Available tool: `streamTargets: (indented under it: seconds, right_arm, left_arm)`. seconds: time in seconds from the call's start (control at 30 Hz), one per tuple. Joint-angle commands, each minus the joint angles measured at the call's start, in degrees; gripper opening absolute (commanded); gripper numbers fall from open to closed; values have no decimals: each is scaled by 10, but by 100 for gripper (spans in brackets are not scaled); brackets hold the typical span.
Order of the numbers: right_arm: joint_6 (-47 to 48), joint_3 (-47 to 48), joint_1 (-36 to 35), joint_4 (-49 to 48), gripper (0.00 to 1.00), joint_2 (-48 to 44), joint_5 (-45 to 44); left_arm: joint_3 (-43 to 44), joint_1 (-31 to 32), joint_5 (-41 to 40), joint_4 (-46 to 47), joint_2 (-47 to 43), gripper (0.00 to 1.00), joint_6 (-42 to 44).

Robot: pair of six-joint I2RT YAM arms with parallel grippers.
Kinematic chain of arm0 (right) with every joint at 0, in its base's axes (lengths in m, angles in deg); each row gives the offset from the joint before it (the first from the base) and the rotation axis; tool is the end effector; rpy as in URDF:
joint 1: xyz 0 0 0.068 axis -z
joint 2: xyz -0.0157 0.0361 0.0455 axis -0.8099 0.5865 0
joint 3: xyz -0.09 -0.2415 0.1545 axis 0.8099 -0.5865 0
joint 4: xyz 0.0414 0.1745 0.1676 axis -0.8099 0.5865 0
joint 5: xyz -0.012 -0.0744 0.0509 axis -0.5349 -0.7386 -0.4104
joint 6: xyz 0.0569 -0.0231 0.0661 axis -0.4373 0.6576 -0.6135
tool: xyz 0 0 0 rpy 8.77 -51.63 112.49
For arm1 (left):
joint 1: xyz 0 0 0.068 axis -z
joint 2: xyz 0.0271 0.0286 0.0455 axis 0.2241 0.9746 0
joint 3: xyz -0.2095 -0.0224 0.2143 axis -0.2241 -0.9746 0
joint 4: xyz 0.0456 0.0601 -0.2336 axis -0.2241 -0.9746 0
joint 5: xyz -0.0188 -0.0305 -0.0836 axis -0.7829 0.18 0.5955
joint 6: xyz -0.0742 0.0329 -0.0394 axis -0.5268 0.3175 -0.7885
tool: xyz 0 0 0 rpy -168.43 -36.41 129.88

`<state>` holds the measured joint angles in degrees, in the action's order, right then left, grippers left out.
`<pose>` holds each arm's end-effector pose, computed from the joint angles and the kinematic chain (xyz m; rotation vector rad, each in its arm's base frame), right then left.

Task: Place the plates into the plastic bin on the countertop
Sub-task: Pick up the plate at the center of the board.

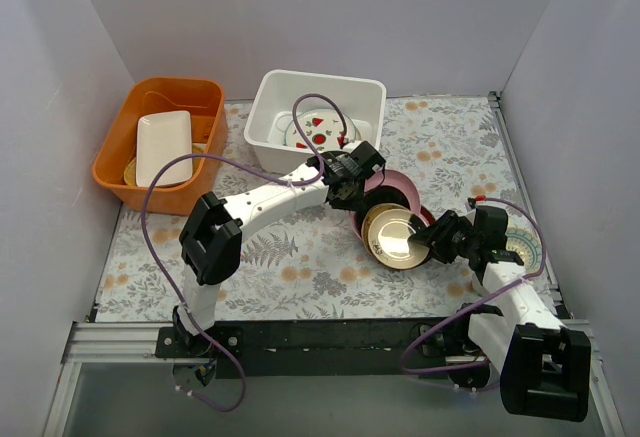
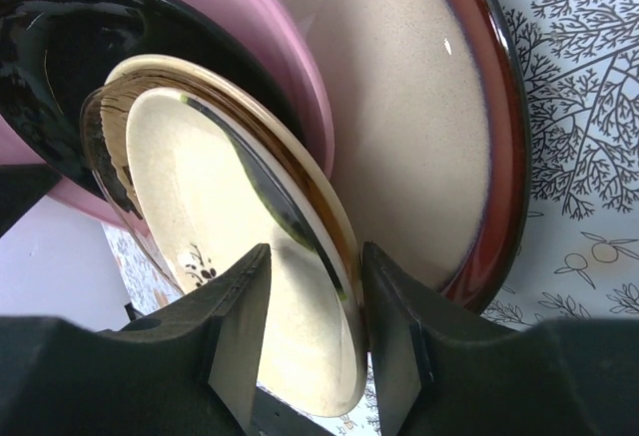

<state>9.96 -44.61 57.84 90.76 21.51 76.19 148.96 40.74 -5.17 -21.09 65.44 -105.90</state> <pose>0.1746 0.0271 0.1665 0.6733 2.2802 0.9048 0.2750 -0.3362 0.2519 -0.6071 2.6027 -0.3948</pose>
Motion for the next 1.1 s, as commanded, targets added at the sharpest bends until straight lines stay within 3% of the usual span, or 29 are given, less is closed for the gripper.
streamTargets:
  seconds: [0.0,0.27,0.63,0.83,1.07]
  right_arm:
    - [-3,1,3,-28,49,3,12]
    - [-8,-9,4,-38,49,7,16]
    - [-5,-17,4,-48,49,14,20]
    - [-3,-16,4,-46,48,14,20]
    - [-2,-18,4,-47,48,15,22]
  left_arm:
    - [12,1,-45,31,-25,0,44]
    - [24,7,-70,26,-21,0,49]
    - [99,14,-165,-24,2,0,50]
    - [169,15,-184,-43,32,0,75]
    - [184,19,-202,-46,25,0,83]
